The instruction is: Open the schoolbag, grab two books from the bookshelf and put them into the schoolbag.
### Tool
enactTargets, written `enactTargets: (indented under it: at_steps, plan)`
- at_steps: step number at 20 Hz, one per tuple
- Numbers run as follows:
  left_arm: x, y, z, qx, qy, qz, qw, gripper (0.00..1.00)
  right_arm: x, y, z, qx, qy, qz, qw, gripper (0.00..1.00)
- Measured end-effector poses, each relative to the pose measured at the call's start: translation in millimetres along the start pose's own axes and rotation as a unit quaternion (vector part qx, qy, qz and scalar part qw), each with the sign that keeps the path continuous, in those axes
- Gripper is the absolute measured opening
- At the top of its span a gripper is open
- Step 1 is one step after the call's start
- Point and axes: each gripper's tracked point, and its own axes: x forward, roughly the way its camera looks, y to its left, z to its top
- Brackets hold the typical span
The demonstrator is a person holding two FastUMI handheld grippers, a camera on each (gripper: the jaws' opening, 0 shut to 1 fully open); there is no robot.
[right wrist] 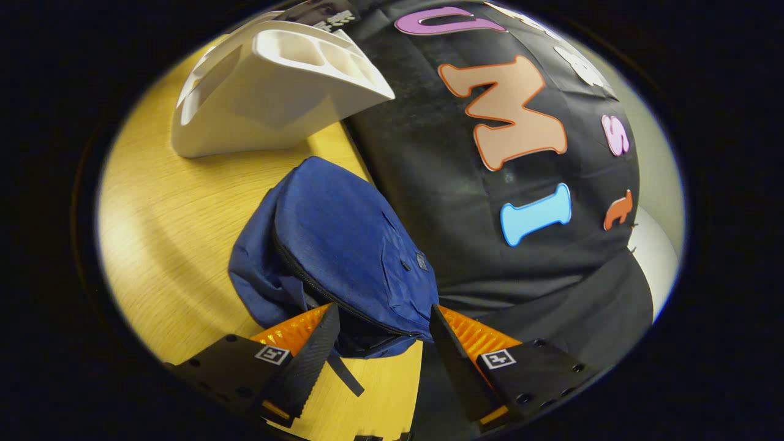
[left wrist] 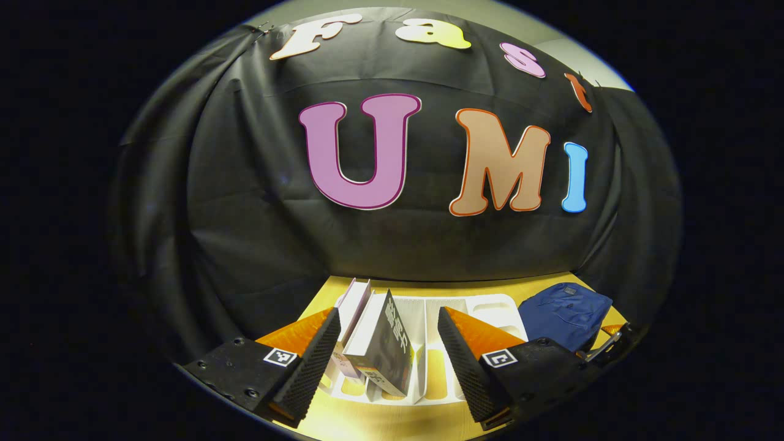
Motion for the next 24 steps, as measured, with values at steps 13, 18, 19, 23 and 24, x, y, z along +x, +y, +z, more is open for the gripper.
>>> enactTargets:
  at_steps: [13,18,19,23,24]
  plan:
    - [-8.2,0.0,-17.6,-0.004,0.020,0.002,1.000,0.93,24.0,14.7,22.4,-0.048,-0.038,0.028,0.998,0.94]
    - [-5.3,-4.7,-20.0,-0.007,0.025,0.001,1.000,0.93,33.0,9.3,38.1,-0.064,-0.057,0.015,0.996,0.86]
    - [-4.0,-5.8,-19.8,-0.006,0.025,0.000,1.000,0.93,35.3,8.7,40.9,-0.061,-0.060,0.015,0.996,0.90]
    - [0.0,-12.0,-19.8,-0.008,0.026,-0.001,1.000,0.93,47.3,5.5,49.0,-0.057,-0.072,0.007,0.996,0.93]
    - [1.4,-13.1,-20.4,-0.008,0.028,-0.001,1.000,0.93,54.2,4.6,51.1,-0.052,-0.073,0.007,0.996,0.93]
